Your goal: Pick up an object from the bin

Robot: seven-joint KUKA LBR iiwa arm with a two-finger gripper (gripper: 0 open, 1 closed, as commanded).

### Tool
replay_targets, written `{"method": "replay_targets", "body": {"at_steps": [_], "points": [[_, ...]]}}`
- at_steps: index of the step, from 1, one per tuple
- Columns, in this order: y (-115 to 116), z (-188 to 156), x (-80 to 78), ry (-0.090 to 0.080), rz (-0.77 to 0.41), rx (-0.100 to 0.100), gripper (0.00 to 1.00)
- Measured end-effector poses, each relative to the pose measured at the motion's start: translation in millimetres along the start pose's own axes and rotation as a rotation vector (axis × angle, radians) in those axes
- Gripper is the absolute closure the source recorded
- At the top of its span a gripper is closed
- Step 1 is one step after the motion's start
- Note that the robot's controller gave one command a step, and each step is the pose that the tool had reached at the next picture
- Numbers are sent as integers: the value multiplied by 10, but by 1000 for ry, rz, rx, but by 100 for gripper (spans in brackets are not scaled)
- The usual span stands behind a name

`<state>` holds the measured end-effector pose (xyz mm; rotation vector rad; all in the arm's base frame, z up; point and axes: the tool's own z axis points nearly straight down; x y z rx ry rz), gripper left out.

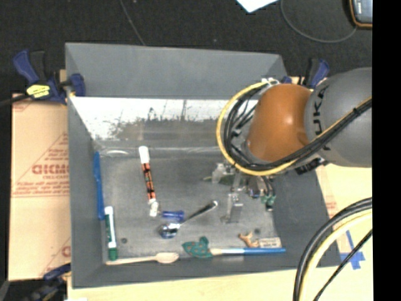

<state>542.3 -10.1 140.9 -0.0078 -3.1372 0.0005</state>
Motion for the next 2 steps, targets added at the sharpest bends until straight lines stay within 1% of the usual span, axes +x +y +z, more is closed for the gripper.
{"method": "replay_targets", "body": {"at_steps": [1,2], "points": [[-1,-46,-14,-7,0,0,0],[698,708,-10,-5,-239,-1,0]]}}
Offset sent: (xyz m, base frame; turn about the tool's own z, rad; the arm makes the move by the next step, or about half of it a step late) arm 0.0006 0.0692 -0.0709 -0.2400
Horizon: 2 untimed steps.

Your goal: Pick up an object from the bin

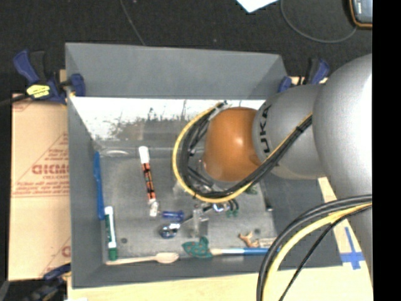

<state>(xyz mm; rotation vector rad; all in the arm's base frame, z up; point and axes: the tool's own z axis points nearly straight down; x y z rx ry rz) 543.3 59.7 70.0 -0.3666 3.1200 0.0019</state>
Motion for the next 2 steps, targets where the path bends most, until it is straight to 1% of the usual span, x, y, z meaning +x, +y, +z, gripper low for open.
{"method": "replay_targets", "body": {"at_steps": [1,2], "points": [[79,-332,20,-8,-124,4,0],[-12,-21,-9,-3,-4,0,0]]}}
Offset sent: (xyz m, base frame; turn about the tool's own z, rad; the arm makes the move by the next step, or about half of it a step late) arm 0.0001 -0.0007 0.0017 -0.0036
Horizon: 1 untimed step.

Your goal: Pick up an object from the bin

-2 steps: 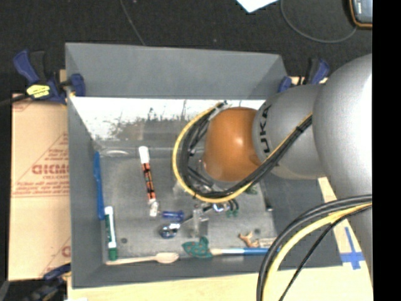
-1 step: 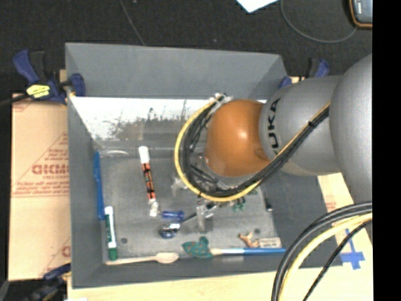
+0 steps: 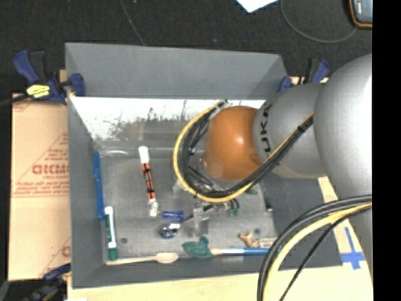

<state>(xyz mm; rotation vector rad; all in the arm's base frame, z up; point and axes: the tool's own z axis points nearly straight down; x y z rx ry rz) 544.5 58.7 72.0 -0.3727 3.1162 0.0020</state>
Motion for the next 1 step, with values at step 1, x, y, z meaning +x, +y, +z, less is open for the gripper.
{"method": "replay_targets", "body": {"at_steps": [1], "points": [[280,10,53,-4,-95,3,0]]}}
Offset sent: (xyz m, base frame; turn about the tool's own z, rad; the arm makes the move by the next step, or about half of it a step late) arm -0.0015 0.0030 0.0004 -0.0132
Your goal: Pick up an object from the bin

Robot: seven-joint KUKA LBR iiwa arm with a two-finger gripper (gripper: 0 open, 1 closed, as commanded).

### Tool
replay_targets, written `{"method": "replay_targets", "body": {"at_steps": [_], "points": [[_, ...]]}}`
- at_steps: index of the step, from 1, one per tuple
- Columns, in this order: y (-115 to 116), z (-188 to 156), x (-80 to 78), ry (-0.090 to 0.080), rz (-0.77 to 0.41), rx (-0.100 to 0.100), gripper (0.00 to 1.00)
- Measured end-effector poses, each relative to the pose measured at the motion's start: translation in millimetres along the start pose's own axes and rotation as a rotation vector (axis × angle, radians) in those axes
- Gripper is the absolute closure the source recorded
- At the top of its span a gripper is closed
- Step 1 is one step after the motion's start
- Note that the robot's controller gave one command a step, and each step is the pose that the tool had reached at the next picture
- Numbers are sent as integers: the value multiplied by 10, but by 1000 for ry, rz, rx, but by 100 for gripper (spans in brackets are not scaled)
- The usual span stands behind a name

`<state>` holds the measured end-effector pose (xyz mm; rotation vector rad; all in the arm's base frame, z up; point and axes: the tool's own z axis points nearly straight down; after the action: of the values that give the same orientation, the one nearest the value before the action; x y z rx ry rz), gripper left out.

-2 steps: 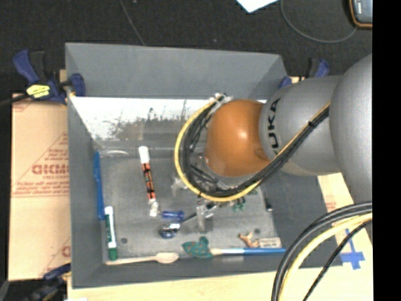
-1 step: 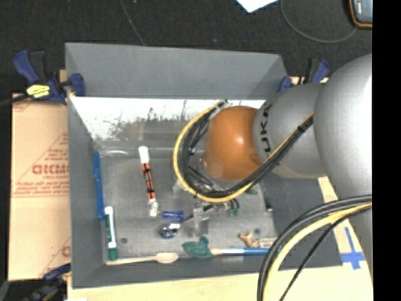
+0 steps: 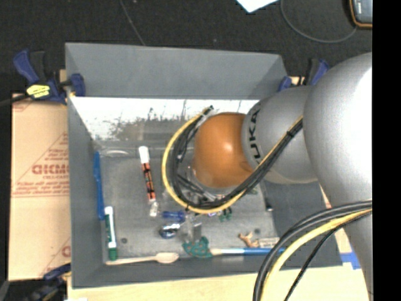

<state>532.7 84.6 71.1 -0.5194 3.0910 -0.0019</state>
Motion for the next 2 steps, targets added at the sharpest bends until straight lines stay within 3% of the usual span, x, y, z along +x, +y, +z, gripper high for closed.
{"method": "replay_targets", "body": {"at_steps": [1,2], "points": [[-260,-21,-34,-3,80,-1,100],[-260,-21,-34,-3,80,-1,100]]}}
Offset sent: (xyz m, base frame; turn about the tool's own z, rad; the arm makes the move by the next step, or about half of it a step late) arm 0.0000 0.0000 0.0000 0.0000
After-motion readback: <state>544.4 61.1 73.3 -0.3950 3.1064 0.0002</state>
